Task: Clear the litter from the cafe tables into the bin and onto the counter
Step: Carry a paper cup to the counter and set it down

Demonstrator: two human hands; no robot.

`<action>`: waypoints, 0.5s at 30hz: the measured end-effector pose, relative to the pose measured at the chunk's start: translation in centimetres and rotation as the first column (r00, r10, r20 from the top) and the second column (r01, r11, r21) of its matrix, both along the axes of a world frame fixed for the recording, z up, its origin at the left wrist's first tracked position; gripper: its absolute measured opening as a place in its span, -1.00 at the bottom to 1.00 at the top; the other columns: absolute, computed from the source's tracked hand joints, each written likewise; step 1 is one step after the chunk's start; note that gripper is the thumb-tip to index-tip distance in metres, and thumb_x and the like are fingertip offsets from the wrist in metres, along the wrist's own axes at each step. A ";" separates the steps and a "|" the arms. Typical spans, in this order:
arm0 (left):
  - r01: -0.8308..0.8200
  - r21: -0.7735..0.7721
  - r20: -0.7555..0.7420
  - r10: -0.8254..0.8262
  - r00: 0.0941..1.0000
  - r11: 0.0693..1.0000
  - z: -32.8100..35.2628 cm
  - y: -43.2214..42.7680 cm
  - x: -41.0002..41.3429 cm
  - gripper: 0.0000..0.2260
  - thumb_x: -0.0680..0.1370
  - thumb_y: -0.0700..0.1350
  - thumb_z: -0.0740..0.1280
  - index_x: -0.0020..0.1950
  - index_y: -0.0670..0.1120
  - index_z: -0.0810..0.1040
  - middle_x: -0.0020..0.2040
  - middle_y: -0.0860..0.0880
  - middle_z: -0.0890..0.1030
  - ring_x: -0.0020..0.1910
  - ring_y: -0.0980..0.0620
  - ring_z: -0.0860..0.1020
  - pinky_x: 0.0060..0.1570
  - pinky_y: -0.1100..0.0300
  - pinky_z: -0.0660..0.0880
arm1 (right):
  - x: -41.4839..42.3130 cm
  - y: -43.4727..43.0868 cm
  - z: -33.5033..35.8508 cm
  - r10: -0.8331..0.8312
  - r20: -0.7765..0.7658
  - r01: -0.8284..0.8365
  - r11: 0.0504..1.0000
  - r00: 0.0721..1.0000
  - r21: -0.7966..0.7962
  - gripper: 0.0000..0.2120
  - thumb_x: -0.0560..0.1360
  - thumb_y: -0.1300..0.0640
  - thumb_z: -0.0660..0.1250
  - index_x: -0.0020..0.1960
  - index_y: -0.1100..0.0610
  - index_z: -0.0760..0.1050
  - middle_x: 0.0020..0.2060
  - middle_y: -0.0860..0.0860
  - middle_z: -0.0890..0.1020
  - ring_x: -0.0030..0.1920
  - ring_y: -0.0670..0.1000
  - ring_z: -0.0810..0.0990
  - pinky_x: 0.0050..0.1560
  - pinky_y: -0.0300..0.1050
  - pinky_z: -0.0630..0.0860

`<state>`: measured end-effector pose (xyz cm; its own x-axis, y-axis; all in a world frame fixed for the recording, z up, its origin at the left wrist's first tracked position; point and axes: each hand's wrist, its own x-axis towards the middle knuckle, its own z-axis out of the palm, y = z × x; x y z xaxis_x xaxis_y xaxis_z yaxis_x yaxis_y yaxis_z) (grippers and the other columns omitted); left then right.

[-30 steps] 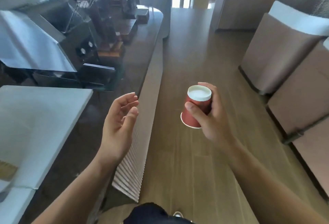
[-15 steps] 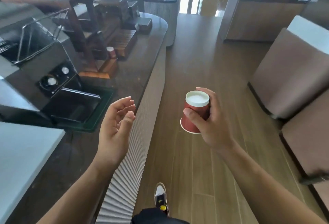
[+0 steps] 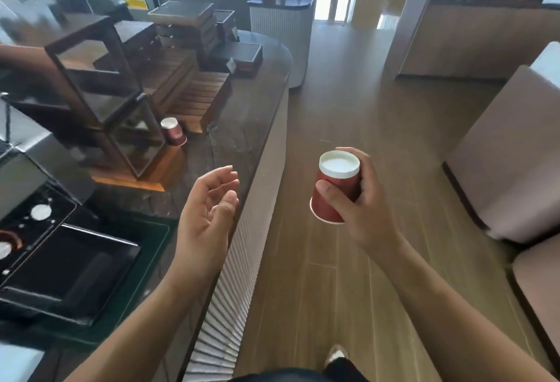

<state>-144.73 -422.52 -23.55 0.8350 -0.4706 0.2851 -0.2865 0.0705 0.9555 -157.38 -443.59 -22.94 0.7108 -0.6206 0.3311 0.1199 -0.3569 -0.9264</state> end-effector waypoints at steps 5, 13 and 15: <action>-0.084 0.046 -0.009 0.084 0.996 0.995 -1.2 -6.1 5.2 -0.72 0.61 0.00 0.24 0.29 0.27 0.51 0.24 0.23 0.62 0.34 0.10 0.60 0.39 -0.13 0.55 | 6.5 -7.1 -1.7 0.075 0.001 -0.075 0.997 0.997 0.010 -0.36 0.37 -0.22 0.49 0.38 -0.07 0.42 0.13 -0.43 0.59 0.18 -0.18 0.62 0.19 -0.22 0.59; -0.317 0.034 -0.040 0.318 0.947 0.948 -1.9 -17.0 12.3 -0.72 0.61 -0.01 0.26 0.29 0.25 0.51 0.23 0.24 0.63 0.33 0.11 0.60 0.43 -0.14 0.52 | 18.2 -19.6 -2.5 0.237 -0.014 -0.238 0.971 0.971 -0.035 -0.48 0.37 -0.23 0.48 0.28 -0.30 0.41 0.17 -0.36 0.59 0.22 -0.11 0.60 0.25 -0.16 0.55; -0.381 0.035 -0.036 0.382 0.923 0.924 -1.6 -19.4 13.7 -0.72 0.61 0.00 0.26 0.28 0.27 0.52 0.24 0.22 0.64 0.33 0.09 0.60 0.43 -0.15 0.51 | 21.1 -22.3 -2.4 0.295 -0.030 -0.297 0.954 0.955 -0.050 -0.48 0.37 -0.23 0.48 0.29 -0.31 0.41 0.23 -0.23 0.60 0.29 0.00 0.58 0.35 0.03 0.54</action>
